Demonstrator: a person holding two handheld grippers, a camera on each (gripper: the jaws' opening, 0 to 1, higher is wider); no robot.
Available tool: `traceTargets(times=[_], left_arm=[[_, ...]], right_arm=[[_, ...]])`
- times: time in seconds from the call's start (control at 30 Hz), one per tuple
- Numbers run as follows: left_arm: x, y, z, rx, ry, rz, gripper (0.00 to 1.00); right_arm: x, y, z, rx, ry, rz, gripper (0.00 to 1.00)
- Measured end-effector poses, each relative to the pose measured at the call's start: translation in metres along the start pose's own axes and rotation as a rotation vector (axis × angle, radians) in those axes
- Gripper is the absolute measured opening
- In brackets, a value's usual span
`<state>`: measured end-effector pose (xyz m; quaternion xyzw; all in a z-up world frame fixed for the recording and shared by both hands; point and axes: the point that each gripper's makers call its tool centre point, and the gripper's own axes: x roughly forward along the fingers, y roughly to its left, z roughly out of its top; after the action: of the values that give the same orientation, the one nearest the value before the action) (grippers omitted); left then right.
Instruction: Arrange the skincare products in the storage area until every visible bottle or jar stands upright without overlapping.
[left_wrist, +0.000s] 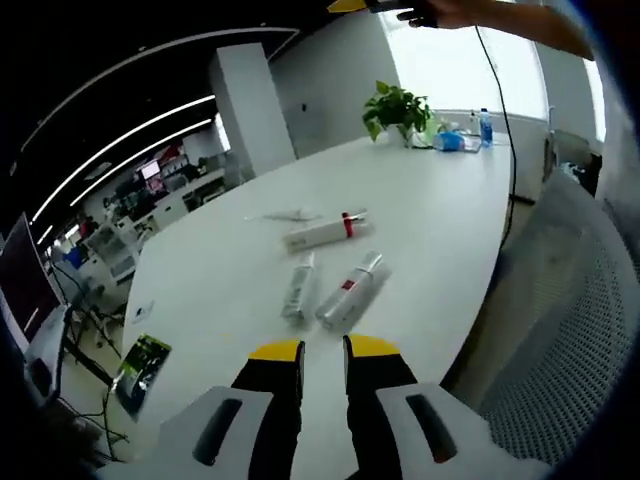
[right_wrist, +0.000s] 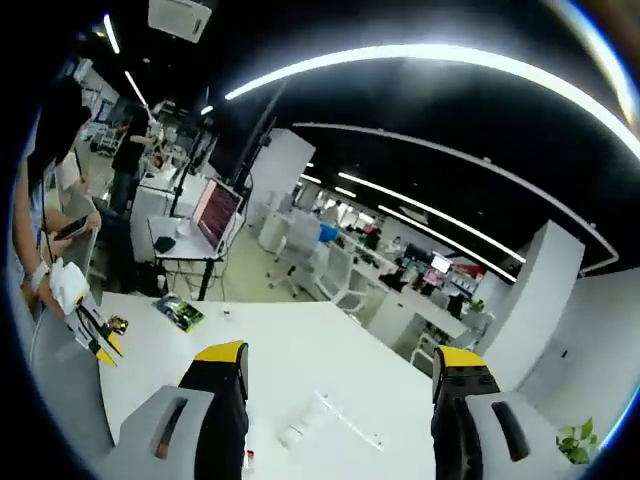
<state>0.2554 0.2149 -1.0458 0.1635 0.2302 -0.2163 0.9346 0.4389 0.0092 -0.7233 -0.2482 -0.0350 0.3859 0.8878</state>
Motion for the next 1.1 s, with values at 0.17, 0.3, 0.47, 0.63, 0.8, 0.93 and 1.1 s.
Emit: traceTargets(times=[0.17, 0.3, 0.47, 0.63, 0.8, 0.93, 1.1], left_arm=[[0.0, -0.006, -0.002, -0.005, 0.006, -0.018, 0.0], [0.001, -0.004, -0.006, -0.014, 0.022, -0.011, 0.04], [0.003, -0.004, -0.008, -0.022, 0.03, -0.016, 0.12], [0.005, -0.001, -0.01, -0.041, 0.041, 0.0, 0.24], [0.008, 0.0, -0.014, -0.048, 0.055, 0.006, 0.31], [0.009, 0.001, -0.016, -0.056, 0.062, 0.014, 0.36], [0.008, 0.003, -0.016, -0.055, 0.06, 0.023, 0.4]], right_arm=[[0.004, -0.023, 0.022, -0.032, -0.014, 0.011, 0.76], [0.015, -0.03, 0.023, -0.008, 0.019, 0.058, 0.75], [0.036, -0.024, 0.01, 0.176, 0.115, 0.193, 0.79], [0.057, -0.022, -0.016, 0.31, 0.211, 0.245, 0.79], [0.076, -0.005, -0.062, 0.375, 0.342, 0.263, 0.82], [0.092, 0.014, -0.101, 0.41, 0.408, 0.277, 0.84], [0.105, 0.039, -0.142, 0.428, 0.498, 0.305, 0.86]])
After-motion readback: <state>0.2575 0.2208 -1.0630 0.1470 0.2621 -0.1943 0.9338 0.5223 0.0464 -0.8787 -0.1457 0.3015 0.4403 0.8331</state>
